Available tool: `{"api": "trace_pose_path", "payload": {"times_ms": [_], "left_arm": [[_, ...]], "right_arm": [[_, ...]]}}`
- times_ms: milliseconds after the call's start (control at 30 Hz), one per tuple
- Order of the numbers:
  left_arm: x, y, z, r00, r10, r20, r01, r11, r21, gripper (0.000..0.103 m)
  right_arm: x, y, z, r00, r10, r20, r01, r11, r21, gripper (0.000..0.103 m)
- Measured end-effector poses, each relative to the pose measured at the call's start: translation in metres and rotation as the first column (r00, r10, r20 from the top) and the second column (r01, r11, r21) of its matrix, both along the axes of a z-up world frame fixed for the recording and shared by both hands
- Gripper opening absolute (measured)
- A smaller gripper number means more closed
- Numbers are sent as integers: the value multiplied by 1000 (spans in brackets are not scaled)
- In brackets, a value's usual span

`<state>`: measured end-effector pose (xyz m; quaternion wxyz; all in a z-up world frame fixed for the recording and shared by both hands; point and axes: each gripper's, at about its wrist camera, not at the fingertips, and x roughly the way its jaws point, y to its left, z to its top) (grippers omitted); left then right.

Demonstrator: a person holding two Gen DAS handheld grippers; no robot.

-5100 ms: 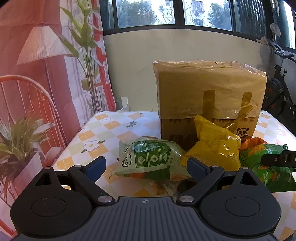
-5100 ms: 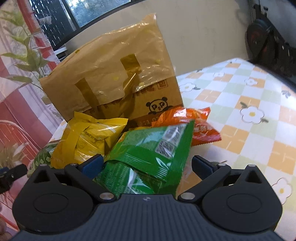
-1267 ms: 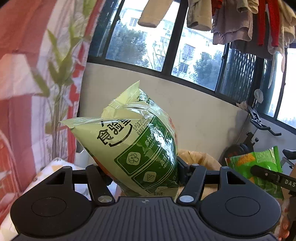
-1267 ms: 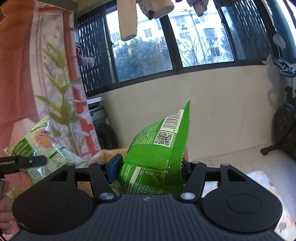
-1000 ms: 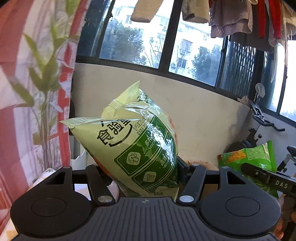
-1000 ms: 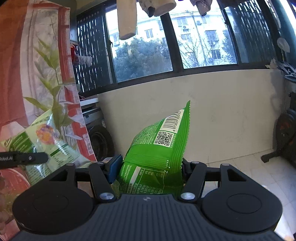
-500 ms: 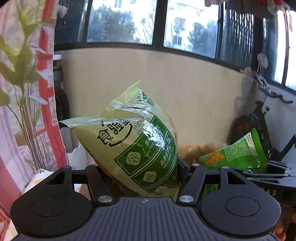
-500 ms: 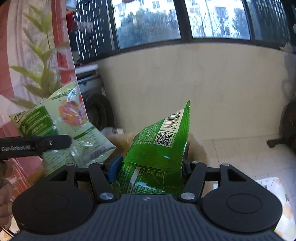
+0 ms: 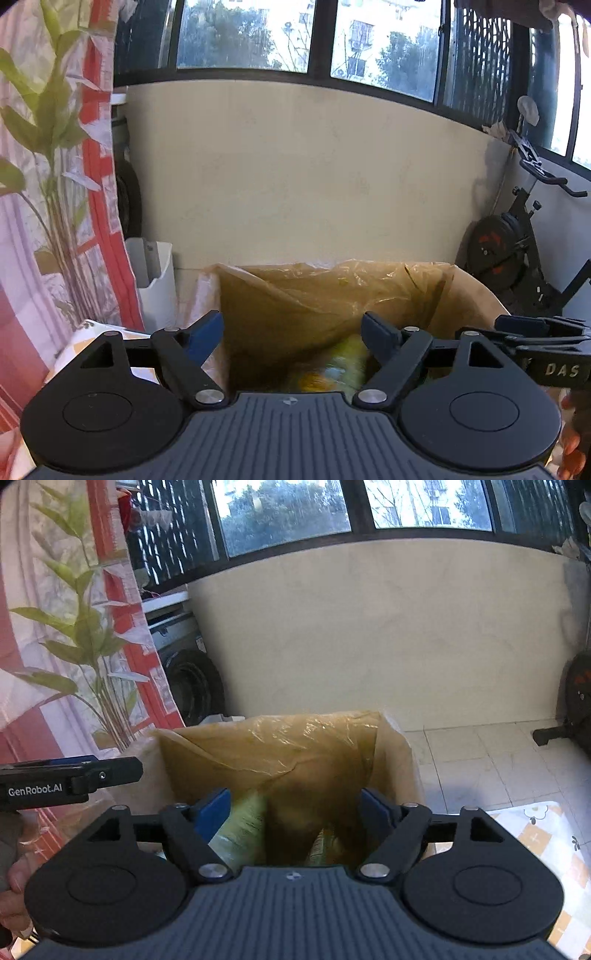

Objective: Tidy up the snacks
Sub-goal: 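Lift both bags over the box opening and open both tools to drop them, then grasp the orange chip bag with the right tool while the left tool reaches the yellow bag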

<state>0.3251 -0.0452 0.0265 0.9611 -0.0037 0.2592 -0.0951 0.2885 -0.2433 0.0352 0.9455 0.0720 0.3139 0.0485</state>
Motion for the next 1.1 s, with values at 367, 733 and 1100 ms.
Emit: {"api": "trace_pose_path", "payload": {"times_ms": [367,733,1100], "left_arm": [[-67,40,21,998,7,58,-7,1000,9,84],[-122,25,-35,998,-46,52,42,997,67,83],[-132,12,-94,998,-44,-37,46,998,38,83]], "right_arm": [[-68,-5,11,994,63,93,-70,995,70,92],[-125,-18,-39,994,67,84,-73,995,65,99],[-150,-28,-112,998,-38,-44,37,999,-10,99]]}}
